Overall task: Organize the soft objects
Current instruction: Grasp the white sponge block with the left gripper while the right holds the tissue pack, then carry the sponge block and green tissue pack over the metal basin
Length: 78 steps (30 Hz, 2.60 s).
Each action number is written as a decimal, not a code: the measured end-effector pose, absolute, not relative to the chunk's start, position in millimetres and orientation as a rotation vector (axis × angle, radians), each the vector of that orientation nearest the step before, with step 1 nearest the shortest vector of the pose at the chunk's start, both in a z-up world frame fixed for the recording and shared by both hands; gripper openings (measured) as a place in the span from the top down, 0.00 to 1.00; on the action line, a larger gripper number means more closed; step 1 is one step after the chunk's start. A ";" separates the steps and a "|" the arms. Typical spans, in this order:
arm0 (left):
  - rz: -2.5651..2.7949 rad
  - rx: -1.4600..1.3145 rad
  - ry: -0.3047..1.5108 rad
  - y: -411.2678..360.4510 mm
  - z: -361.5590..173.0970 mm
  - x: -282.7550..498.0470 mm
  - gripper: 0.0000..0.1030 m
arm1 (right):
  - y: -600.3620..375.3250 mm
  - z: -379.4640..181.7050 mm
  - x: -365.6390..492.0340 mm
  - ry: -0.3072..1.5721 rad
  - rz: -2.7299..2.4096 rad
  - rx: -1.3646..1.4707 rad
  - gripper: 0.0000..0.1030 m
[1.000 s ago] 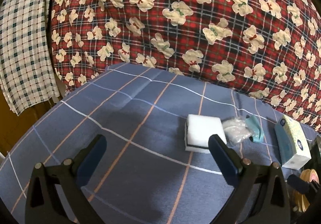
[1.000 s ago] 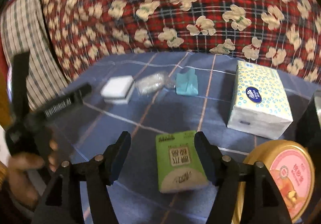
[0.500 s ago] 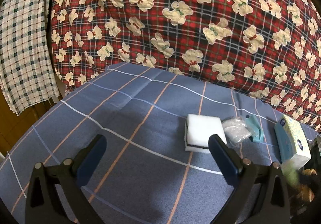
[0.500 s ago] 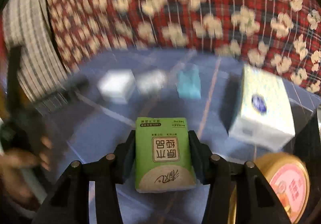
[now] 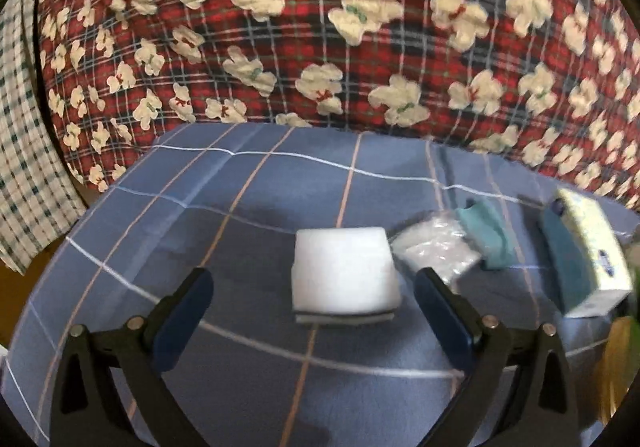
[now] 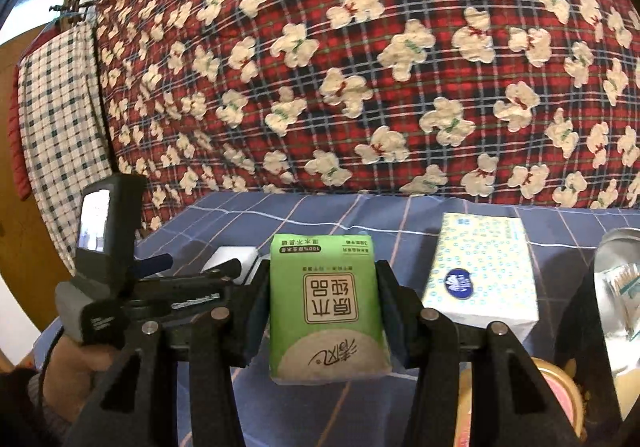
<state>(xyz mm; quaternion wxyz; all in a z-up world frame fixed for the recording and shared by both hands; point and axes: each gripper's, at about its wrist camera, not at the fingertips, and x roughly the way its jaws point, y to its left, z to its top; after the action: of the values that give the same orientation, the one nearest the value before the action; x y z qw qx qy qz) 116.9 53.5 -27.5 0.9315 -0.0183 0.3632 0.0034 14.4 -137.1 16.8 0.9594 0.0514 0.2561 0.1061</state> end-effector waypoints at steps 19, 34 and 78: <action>-0.054 -0.243 0.770 74.1 -42.5 125.9 0.46 | -151.8 12.5 17.5 0.546 0.198 0.186 0.49; -0.016 -0.057 0.495 36.8 -6.1 73.9 0.46 | -140.6 12.9 9.8 0.489 0.136 0.082 0.49; -0.139 -0.086 0.427 -22.9 3.1 2.2 0.45 | -191.2 39.0 -55.1 0.302 -0.027 -0.005 0.49</action>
<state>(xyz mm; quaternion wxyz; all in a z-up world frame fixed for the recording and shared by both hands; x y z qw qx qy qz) 2.2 -22.9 3.1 0.9739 -0.0425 0.2118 -0.0690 -55.1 -191.2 39.0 0.9886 -0.0027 0.1502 -0.0133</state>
